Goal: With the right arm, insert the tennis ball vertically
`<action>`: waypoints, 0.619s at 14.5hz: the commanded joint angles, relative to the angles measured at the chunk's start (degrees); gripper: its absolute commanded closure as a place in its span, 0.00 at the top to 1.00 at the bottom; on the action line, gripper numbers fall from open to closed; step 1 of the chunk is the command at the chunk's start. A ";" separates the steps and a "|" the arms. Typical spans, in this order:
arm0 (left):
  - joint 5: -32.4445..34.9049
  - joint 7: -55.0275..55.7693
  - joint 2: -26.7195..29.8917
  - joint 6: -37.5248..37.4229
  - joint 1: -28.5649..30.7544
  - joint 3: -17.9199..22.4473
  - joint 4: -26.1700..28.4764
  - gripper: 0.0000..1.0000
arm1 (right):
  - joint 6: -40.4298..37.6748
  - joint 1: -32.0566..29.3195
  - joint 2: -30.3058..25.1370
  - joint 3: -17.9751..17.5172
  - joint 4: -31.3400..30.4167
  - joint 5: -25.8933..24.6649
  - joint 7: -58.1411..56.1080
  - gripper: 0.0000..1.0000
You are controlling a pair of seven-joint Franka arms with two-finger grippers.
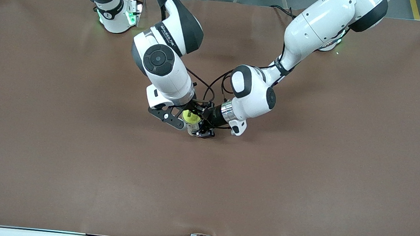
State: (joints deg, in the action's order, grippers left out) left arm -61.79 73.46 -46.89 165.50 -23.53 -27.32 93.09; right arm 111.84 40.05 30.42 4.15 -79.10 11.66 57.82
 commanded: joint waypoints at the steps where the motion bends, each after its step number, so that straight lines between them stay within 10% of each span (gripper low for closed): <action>1: -1.05 -1.39 -0.22 0.88 -0.29 -0.02 -0.80 0.76 | -0.66 0.64 0.08 0.51 0.97 0.38 0.36 1.00; 7: -1.06 -1.56 -0.22 0.88 -0.38 -0.02 -0.71 0.77 | -14.51 -4.35 -9.12 1.21 1.23 -0.50 -6.90 1.00; 9: -1.40 -3.13 -0.22 0.88 -0.21 -0.02 -0.80 0.98 | -21.02 -9.88 -13.79 1.21 1.14 -1.46 -13.93 1.00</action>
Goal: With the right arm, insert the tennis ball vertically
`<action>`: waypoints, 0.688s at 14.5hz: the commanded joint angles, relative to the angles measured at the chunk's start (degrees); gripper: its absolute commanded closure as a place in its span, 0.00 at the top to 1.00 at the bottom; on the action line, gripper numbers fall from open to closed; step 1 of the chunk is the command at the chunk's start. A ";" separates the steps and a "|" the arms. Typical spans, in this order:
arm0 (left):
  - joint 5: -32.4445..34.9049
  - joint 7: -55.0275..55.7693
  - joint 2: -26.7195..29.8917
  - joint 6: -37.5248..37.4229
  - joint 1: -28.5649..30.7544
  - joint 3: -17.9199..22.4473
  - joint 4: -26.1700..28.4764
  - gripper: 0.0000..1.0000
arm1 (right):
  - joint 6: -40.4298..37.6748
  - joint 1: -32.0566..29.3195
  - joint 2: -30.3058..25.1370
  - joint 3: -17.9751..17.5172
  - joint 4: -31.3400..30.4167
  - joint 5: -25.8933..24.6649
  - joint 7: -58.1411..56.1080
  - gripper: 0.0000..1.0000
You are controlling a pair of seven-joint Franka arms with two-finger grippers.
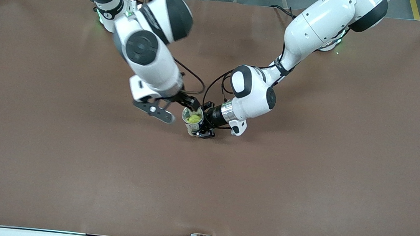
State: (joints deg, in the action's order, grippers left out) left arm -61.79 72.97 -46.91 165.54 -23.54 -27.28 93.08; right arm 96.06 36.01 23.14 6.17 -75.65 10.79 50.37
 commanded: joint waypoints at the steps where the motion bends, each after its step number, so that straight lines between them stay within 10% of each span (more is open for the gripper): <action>1: -1.58 -3.27 -0.20 0.83 -0.19 -0.06 -0.79 1.00 | -7.79 -8.47 -8.44 -0.89 -2.57 -1.20 -9.90 1.00; 10: -1.67 -4.15 -0.38 1.53 -0.36 -0.06 -0.62 1.00 | -13.88 -26.06 -20.85 -0.81 -10.30 -4.98 -34.35 1.00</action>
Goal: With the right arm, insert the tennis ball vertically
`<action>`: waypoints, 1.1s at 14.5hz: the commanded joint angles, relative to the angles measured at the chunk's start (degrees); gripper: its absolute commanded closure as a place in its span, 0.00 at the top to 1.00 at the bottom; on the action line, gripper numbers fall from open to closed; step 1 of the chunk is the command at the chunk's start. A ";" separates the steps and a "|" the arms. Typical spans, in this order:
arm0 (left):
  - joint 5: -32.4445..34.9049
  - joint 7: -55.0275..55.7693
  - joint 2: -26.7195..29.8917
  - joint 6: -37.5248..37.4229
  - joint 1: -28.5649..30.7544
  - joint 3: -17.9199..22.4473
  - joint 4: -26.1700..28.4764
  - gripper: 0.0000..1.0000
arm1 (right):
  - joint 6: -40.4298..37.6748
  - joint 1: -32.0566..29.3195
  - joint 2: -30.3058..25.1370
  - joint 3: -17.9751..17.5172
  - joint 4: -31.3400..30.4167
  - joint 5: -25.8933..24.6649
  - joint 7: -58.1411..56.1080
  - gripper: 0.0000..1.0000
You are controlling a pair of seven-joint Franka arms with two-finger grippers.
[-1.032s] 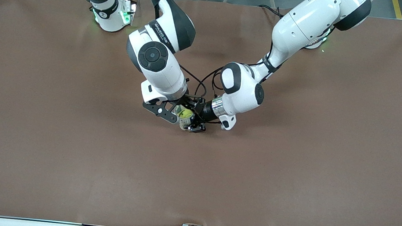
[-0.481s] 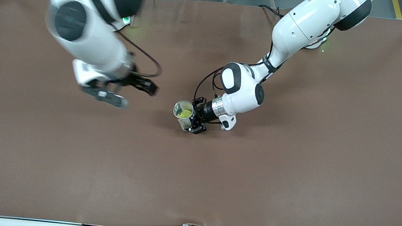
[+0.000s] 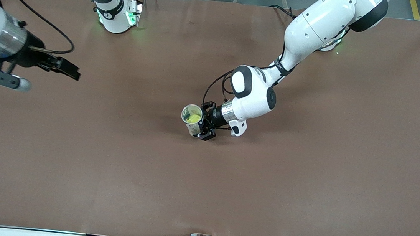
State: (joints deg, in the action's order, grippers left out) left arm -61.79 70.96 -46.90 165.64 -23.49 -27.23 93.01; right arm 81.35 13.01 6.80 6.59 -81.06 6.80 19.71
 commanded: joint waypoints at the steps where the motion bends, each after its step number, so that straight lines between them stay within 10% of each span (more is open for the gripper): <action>1: -1.84 -3.01 -0.38 1.79 -0.42 -0.11 -0.37 1.00 | 0.91 -4.12 -5.12 -1.23 -5.59 -2.13 -5.63 1.00; 16: -2.02 -5.66 0.23 1.88 1.60 -0.02 3.06 1.00 | 10.23 -9.23 -2.49 -1.32 -1.03 -8.20 -14.08 1.00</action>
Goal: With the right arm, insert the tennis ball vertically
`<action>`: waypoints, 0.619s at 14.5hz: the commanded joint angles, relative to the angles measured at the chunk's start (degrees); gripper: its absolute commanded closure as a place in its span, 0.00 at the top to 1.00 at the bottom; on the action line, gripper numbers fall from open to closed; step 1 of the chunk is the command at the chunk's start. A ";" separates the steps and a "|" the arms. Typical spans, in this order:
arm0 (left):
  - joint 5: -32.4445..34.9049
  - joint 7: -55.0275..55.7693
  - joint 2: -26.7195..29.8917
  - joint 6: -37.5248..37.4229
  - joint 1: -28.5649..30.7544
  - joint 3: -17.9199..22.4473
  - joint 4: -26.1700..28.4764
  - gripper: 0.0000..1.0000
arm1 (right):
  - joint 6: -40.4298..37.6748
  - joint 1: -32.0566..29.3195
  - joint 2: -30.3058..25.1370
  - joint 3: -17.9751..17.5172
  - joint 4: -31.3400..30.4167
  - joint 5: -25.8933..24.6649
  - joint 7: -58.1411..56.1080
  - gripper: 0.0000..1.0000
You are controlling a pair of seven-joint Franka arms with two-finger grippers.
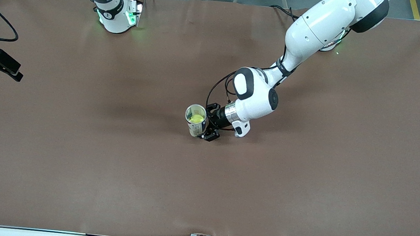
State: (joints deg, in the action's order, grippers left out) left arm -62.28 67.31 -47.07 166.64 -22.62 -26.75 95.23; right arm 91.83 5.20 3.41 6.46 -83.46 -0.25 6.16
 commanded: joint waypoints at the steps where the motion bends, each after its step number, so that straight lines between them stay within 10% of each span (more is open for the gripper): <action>1: -1.53 -2.45 0.57 0.88 0.82 -0.50 1.09 1.00 | -0.33 -1.25 0.90 -1.27 1.37 -1.25 -0.53 1.00; 9: -1.09 -6.75 5.14 0.36 6.26 -0.50 7.06 1.00 | -0.69 -0.63 0.64 -1.80 3.74 -1.16 -4.81 1.00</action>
State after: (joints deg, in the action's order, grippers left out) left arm -62.28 62.52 -45.87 166.79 -18.53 -26.78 98.43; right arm 91.69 4.96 3.69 5.47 -80.49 -1.27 4.45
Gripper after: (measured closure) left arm 0.000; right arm 0.000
